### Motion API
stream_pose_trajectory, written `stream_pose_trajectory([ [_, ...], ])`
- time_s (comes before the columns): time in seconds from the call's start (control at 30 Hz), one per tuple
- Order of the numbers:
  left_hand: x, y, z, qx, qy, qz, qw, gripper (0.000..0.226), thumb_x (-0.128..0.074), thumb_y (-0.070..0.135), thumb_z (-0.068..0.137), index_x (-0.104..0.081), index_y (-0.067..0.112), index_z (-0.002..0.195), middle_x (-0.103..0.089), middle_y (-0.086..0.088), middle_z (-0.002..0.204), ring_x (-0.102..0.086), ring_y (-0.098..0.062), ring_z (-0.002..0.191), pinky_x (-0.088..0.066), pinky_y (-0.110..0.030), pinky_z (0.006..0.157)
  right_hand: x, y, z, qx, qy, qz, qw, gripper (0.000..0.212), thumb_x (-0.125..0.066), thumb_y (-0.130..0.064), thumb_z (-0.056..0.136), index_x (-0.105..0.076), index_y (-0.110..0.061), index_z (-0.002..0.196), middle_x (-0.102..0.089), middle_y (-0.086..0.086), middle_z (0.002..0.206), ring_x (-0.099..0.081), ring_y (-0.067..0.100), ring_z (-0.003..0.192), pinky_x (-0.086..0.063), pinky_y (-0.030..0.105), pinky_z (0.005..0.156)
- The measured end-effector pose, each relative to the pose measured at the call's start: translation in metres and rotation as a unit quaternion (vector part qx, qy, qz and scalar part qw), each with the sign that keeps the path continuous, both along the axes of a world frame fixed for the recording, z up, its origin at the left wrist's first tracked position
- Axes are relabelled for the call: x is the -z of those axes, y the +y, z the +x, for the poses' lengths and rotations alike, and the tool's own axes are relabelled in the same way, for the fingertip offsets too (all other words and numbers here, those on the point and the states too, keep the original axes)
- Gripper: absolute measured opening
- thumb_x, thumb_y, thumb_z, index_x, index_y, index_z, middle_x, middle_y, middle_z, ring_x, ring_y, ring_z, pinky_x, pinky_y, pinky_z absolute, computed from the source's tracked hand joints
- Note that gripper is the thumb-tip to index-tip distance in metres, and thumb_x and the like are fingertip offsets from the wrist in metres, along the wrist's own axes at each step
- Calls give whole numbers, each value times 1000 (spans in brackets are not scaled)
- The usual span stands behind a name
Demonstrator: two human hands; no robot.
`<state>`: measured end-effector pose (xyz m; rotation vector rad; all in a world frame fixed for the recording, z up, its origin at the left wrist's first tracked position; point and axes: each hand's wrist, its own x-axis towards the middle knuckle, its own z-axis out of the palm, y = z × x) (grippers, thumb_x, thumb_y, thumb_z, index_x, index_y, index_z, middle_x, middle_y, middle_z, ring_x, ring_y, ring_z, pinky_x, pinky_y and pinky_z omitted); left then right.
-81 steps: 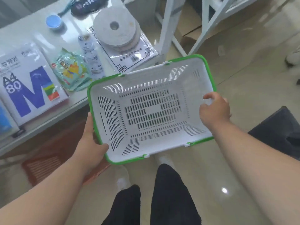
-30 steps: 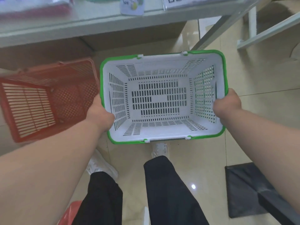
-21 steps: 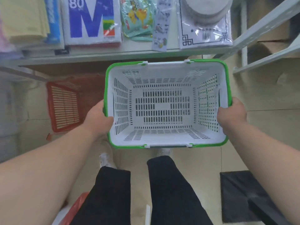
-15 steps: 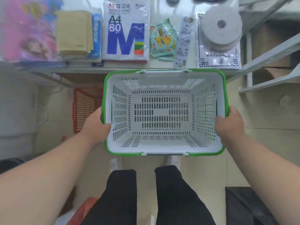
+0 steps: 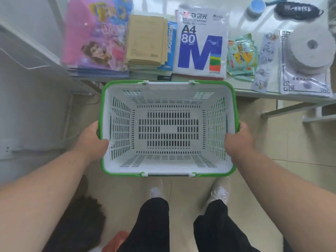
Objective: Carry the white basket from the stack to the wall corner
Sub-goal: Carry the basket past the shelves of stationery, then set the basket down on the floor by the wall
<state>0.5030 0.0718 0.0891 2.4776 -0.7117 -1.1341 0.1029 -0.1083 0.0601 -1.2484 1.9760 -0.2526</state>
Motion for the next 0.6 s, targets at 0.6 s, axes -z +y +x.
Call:
stream_pose_trajectory([
  [0.6,188,1,35,53,-38,123,990,46,-74,4,91,-63,9,136,-63,-6,108,-57,-31,98,-45,-36,85,171,-6,39,-119,127,102,979,23,-56,-9,96,-56,-15,118,-62,6,96,-60,34,86,-52,40,75],
])
